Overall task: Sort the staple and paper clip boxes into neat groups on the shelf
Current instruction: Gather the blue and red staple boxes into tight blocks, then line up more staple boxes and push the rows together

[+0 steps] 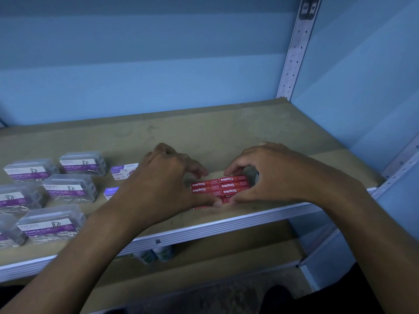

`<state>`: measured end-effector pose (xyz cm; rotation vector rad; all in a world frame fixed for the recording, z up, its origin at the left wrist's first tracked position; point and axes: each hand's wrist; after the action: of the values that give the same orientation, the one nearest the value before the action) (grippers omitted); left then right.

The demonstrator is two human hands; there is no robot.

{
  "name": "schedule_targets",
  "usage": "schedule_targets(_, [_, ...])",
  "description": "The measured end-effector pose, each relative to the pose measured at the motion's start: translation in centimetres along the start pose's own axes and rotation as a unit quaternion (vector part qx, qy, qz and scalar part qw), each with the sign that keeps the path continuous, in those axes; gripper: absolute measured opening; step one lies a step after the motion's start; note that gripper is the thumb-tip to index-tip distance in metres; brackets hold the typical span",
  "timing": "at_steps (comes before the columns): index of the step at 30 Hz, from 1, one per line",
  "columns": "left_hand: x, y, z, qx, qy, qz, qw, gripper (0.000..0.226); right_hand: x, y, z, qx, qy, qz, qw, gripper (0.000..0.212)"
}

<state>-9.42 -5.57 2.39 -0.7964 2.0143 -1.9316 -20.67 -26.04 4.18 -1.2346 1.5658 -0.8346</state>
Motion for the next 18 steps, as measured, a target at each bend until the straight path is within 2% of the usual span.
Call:
schedule_targets(2, [-0.07, -0.07, -0.13, -0.024, 0.004, 0.022, 0.999, 0.087, -0.15, 0.19, 0.18, -0.012, 0.005, -0.014, 1.000, 0.068])
schedule_targets(6, [-0.04, 0.17, -0.04, -0.029, 0.012, 0.020, 0.999, 0.064, -0.20, 0.32, 0.40, -0.002, 0.004, -0.018, 1.000, 0.060])
schedule_targets(14, [0.23, 0.46, 0.20, -0.022, 0.008, 0.015, 1.000, 0.057, -0.29, 0.42, 0.59, 0.002, 0.006, -0.022, 1.000, 0.056])
schedule_targets(18, [0.26, 0.61, -0.23, -0.002, 0.013, 0.018, 1.000, 0.064, -0.19, 0.30, 0.43, -0.012, -0.003, 0.001, 1.000, 0.057])
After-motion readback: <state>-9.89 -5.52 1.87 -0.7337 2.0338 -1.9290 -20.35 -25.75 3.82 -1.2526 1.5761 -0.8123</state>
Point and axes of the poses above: each hand's wrist, its own z-axis towards the middle knuckle, its own y-axis out of the palm, x = y × z, and after that the axes turned 15 degrees about -x, right-handed
